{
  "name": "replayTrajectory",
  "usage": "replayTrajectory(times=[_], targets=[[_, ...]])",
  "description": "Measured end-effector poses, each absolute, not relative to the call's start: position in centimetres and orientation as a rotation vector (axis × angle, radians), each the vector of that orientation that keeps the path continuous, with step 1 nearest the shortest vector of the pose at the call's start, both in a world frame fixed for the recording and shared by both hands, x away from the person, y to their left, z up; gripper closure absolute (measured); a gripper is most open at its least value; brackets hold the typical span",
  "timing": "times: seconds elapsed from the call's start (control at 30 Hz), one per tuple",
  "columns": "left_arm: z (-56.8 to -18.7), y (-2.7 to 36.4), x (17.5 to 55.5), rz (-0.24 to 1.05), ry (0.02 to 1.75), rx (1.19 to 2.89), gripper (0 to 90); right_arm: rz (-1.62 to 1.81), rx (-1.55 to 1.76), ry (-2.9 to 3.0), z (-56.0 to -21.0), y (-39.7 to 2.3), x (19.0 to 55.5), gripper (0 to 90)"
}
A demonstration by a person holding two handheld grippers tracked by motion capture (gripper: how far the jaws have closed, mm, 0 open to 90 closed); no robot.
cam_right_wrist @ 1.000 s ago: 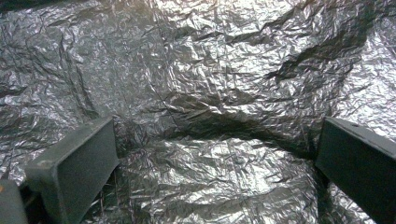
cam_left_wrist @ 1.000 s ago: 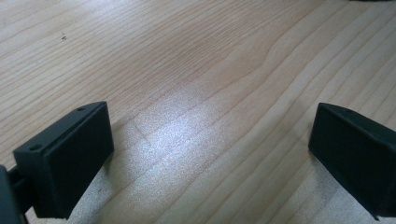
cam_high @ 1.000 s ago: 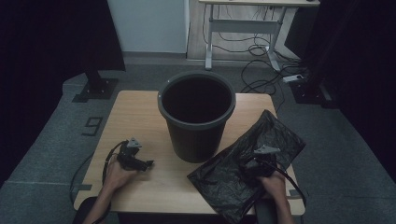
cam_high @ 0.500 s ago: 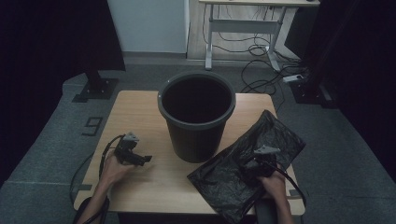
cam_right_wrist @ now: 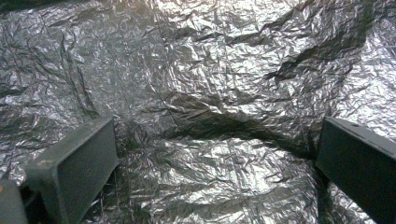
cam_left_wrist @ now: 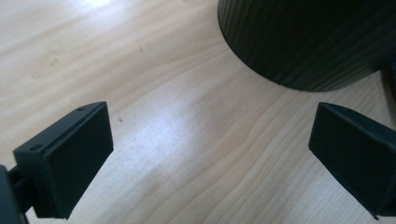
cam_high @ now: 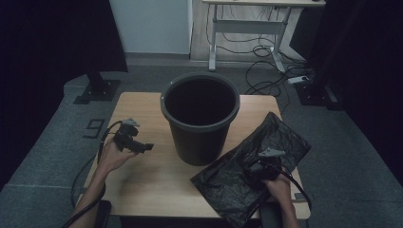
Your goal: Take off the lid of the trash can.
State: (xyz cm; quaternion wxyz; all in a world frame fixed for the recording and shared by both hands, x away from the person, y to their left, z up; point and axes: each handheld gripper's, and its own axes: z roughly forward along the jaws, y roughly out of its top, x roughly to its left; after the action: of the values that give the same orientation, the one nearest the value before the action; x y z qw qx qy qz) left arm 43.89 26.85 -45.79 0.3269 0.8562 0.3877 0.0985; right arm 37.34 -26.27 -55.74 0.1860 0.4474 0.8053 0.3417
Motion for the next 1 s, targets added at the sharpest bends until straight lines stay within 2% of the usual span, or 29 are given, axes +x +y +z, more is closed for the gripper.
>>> replayTrajectory(times=[1.0], targets=[[-34.9, 25.3, 49.1, 0.315, 0.967, 2.285, 0.1, 0.961, 1.260, 2.270, -55.7, -26.3, 37.3, 0.0]])
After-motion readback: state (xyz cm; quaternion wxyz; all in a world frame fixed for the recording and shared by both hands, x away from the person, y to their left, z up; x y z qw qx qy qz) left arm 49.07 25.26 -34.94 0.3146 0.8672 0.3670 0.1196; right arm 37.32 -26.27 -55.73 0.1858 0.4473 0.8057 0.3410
